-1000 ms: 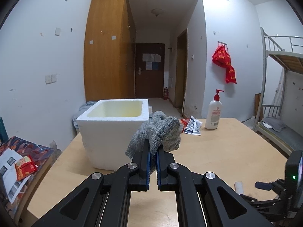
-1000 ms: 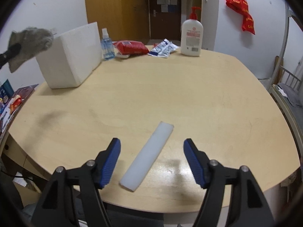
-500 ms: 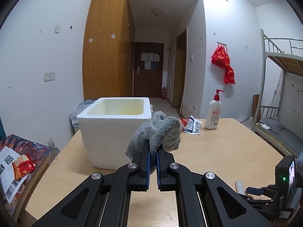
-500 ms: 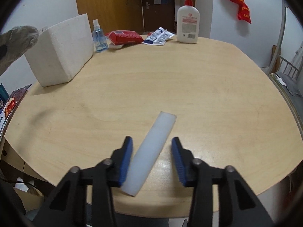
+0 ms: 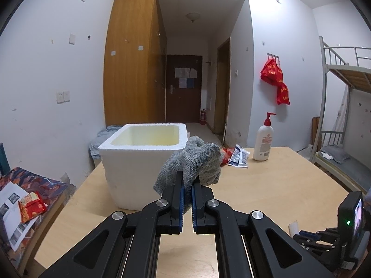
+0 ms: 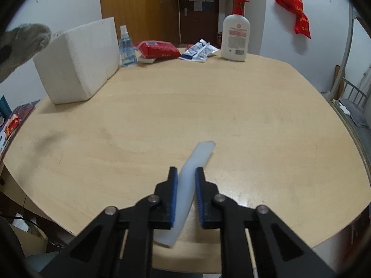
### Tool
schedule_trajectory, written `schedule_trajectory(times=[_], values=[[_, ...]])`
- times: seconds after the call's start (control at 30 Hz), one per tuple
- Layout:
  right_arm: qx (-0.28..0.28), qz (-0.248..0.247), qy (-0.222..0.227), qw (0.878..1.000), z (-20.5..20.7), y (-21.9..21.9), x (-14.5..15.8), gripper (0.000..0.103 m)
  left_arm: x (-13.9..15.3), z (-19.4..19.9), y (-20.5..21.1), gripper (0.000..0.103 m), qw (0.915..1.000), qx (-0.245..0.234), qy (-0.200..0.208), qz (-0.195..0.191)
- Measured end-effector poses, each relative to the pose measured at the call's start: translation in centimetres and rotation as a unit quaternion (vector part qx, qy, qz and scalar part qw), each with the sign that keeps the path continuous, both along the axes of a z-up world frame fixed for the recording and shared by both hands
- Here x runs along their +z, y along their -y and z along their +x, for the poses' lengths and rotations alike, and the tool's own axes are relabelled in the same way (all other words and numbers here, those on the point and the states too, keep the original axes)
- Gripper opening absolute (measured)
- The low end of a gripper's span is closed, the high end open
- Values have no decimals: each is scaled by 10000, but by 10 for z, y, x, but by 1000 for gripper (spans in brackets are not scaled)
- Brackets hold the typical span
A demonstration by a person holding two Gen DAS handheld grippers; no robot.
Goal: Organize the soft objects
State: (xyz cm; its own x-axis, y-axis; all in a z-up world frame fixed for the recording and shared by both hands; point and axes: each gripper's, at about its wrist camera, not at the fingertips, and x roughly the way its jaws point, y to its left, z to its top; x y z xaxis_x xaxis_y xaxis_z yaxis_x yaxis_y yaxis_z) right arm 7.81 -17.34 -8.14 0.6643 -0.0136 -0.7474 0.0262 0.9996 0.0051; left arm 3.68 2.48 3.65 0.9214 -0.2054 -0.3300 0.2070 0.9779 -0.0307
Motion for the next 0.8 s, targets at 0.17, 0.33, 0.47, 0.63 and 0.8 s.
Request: schedule_trajectory(times=[0.17, 0.33, 0.47, 0.63, 0.8], values=[[66, 64, 200, 9998, -5, 2, 12, 11, 0, 0, 1, 6, 10000, 17, 21, -5], [89, 93, 437, 9990, -9, 2, 26, 8, -1, -2, -1, 6, 10000, 14, 53, -27], [1, 203, 324, 9993, -9, 7, 26, 8, -1, -4, -1, 6, 10000, -36, 68, -2], [-271, 119, 58, 9995, -10, 7, 15, 29, -3, -2, -1, 6, 9999, -109, 56, -25], [-281, -144, 57, 9995, -8, -5, 11, 65, -6, 2, -3, 6, 9999, -135, 9, -1]])
